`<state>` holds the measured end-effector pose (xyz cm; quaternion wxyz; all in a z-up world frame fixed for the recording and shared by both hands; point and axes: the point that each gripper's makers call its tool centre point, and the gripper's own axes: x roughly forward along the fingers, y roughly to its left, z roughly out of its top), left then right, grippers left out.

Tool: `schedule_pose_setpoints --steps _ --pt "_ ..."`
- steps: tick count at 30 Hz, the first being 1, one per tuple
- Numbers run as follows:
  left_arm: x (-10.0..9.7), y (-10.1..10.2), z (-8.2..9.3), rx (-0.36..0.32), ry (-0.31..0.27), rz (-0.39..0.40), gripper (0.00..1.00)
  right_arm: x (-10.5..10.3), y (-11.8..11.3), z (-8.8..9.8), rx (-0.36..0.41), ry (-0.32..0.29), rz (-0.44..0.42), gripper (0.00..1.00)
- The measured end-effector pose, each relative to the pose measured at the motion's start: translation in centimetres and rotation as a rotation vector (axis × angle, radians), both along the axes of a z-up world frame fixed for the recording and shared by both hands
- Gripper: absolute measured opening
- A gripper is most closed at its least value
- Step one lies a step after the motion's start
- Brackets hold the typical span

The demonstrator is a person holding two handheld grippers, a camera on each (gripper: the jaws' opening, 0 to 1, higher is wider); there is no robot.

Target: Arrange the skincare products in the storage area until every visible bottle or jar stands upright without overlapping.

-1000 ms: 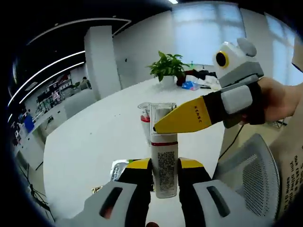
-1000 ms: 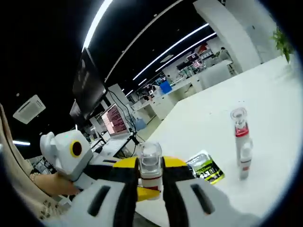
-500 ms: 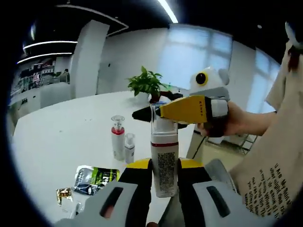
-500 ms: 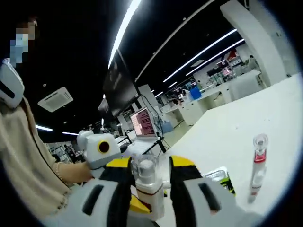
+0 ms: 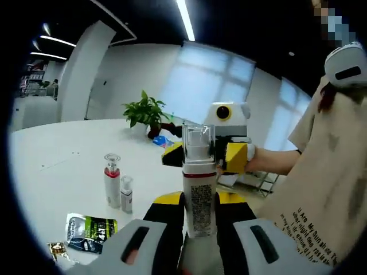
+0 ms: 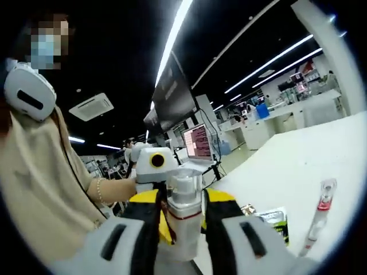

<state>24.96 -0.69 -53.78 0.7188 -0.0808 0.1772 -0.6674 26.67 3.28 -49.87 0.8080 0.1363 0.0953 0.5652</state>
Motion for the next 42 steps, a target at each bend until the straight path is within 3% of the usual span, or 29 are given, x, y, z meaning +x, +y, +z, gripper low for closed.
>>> schedule_pose_setpoints --steps 5,9,12,16,18,20,27,42 --pt "0.4 -0.3 -0.8 0.041 -0.024 -0.003 0.17 0.8 -0.6 -0.9 -0.021 0.000 -0.039 0.23" --pt "1.4 -0.3 -2.2 0.165 -0.086 0.023 0.17 1.4 -1.1 -2.1 -0.119 -0.057 -0.055 0.22" --pt "1.6 -0.8 -2.9 0.217 -0.129 0.029 0.17 1.7 -1.1 -2.9 -0.185 -0.102 -0.048 0.22" --pt "2.0 -1.0 -4.8 0.345 -0.224 0.012 0.18 2.0 -1.1 -4.1 -0.273 -0.127 -0.058 0.22" --pt "2.3 -1.2 -5.4 0.382 -0.263 0.001 0.18 2.2 -1.1 -4.6 -0.316 -0.152 -0.063 0.22" --pt "2.6 -1.5 -5.6 0.384 -0.257 0.007 0.18 2.6 -1.2 -5.0 -0.336 -0.168 -0.072 0.22" --pt "4.5 -1.8 -6.5 0.398 -0.252 0.009 0.17 4.2 -2.2 -5.9 -0.333 -0.148 -0.110 0.23" --pt "7.4 -4.1 -11.9 0.483 -0.257 -0.063 0.16 7.3 -5.7 -11.5 -0.370 0.000 -0.205 0.25"
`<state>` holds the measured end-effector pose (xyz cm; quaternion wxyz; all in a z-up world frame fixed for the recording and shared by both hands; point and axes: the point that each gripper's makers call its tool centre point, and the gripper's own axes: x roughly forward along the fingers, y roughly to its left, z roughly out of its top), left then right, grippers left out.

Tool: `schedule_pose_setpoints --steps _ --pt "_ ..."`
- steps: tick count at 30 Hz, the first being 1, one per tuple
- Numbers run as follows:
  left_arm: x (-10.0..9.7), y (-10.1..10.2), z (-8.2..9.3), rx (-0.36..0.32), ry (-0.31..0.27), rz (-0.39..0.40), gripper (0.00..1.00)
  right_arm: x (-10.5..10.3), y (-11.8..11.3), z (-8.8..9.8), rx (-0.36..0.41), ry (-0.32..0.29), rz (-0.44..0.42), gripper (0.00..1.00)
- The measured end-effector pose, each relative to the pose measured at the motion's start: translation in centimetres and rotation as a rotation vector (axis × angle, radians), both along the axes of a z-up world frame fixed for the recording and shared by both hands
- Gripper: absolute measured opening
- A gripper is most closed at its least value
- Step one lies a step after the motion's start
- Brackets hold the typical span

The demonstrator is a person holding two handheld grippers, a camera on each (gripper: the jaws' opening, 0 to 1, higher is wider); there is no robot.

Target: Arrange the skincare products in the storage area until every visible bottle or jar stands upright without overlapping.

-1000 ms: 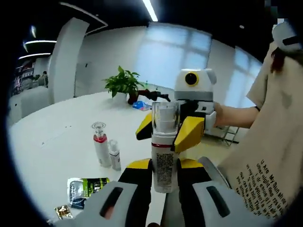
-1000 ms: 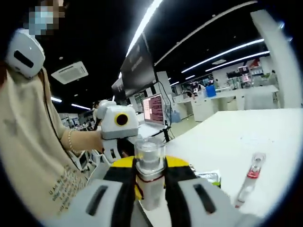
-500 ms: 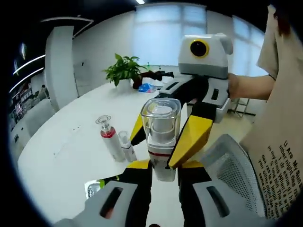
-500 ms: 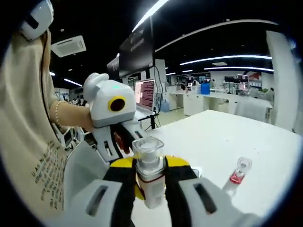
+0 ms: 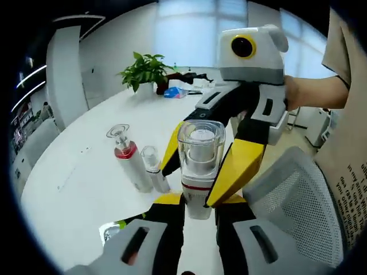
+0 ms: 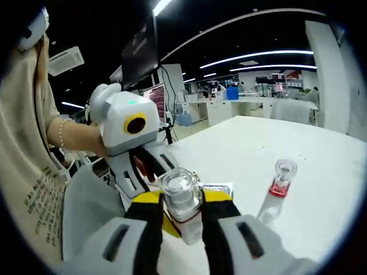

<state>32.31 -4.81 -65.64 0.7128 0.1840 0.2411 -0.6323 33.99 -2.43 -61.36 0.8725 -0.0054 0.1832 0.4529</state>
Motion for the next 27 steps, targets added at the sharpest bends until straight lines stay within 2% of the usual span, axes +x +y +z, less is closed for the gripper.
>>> schedule_pose_setpoints --steps 1,8,12,17,20,24,27 --pt "0.5 -0.3 -0.9 0.007 0.000 -0.003 0.16 0.2 -0.2 -0.6 -0.005 0.006 -0.010 0.26" --pt "1.6 -0.8 -4.4 0.035 0.011 -0.008 0.16 0.9 -1.2 -3.0 -0.010 0.053 -0.064 0.32" --pt "2.0 -1.0 -5.6 0.029 0.000 0.001 0.16 1.1 -1.9 -3.9 -0.005 0.070 -0.101 0.39" --pt "2.0 -1.4 -6.3 0.028 -0.007 0.012 0.16 1.2 -3.1 -4.7 0.020 0.096 -0.165 0.47" --pt "2.0 -1.7 -6.4 0.019 -0.007 0.006 0.16 1.0 -3.4 -4.9 0.026 0.097 -0.186 0.55" --pt "2.5 -2.2 -6.6 0.007 -0.018 -0.003 0.16 0.8 -4.5 -5.2 0.032 0.101 -0.224 0.58" --pt "3.0 -2.3 -7.4 0.012 -0.018 -0.013 0.16 0.9 -5.4 -5.4 0.035 0.102 -0.253 0.64"
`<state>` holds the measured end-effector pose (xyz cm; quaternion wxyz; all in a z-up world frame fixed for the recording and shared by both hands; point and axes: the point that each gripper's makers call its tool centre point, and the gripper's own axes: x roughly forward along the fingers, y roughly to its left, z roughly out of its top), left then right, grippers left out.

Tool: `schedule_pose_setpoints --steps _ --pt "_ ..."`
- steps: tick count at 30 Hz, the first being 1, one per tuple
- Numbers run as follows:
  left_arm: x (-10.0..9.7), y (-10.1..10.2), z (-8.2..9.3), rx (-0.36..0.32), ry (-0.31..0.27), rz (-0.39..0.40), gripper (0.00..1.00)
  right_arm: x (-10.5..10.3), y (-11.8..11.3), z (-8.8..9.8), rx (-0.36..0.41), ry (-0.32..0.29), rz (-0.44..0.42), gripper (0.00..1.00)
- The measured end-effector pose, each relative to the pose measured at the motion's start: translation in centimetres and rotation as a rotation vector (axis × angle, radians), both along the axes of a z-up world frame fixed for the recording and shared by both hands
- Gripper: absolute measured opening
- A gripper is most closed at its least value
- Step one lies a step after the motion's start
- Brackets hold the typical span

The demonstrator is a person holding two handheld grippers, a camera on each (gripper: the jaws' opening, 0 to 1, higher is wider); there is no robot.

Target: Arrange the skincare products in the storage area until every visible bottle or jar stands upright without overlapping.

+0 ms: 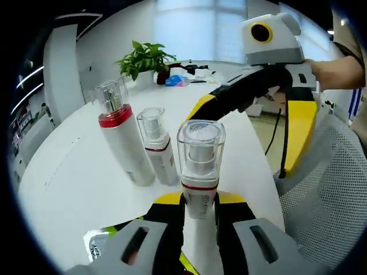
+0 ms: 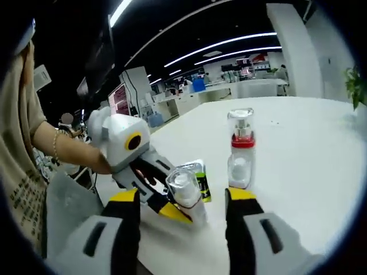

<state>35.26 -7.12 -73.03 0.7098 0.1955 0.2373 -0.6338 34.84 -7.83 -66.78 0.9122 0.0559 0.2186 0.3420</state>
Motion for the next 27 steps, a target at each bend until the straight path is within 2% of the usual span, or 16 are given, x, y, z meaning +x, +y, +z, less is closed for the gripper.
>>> schedule_pose_setpoints --steps 3,7,14,27 --pt "0.6 0.2 -0.9 0.010 0.003 -0.008 0.16 0.2 -0.8 -0.2 -0.006 -0.004 -0.032 0.70" --pt "1.4 0.1 -1.0 -0.004 0.009 -0.009 0.16 0.3 -1.5 -0.5 -0.010 0.004 -0.060 0.73" --pt "3.4 -0.2 -1.3 -0.012 -0.032 -0.022 0.16 0.2 -1.9 -0.9 -0.014 0.015 -0.082 0.73" --pt "5.5 -1.0 -1.1 -0.014 -0.035 -0.034 0.16 0.0 -2.2 -1.5 -0.018 0.032 -0.098 0.73"
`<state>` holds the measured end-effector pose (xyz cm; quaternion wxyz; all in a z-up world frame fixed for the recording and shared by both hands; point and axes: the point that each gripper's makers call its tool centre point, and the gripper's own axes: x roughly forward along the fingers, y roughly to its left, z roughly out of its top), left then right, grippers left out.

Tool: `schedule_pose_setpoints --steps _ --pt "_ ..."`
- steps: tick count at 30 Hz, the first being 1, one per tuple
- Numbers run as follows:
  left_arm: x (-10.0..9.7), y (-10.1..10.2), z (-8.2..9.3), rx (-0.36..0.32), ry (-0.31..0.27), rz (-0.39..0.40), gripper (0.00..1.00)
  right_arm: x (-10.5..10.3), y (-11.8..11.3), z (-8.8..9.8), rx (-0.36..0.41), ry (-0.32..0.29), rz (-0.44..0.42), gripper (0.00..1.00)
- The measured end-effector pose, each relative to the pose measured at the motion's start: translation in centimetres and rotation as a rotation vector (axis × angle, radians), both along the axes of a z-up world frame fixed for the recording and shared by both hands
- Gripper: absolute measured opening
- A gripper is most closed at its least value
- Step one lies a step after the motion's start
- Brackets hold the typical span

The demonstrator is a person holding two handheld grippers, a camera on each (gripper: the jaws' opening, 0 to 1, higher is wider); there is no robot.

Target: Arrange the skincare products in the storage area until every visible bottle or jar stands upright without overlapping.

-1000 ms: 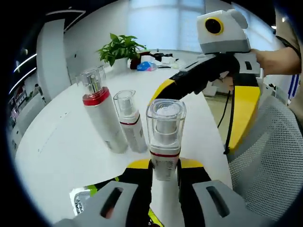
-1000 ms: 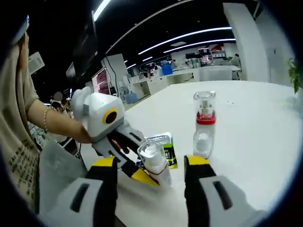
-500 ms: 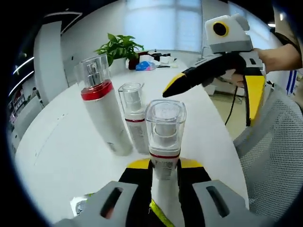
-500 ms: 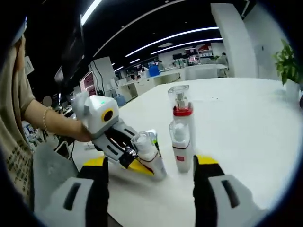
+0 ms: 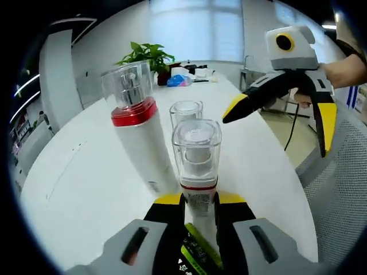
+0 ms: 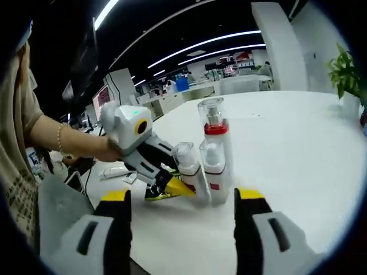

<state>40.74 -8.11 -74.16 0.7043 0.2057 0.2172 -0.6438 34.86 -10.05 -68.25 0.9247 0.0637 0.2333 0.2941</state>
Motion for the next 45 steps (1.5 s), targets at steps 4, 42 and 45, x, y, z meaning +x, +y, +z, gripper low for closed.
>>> schedule_pose_setpoints --steps 4,42,45 --pt "0.3 -0.3 0.1 0.006 -0.007 -0.010 0.16 -0.1 0.1 0.0 0.004 -0.001 -0.003 0.73" --pt "-3.8 7.1 1.5 0.023 0.129 0.251 0.61 -2.2 2.5 1.0 0.001 -0.013 0.034 0.86" --pt "-4.4 8.4 1.7 0.014 0.148 0.298 0.64 -2.7 2.7 1.3 0.002 -0.011 0.037 0.89"
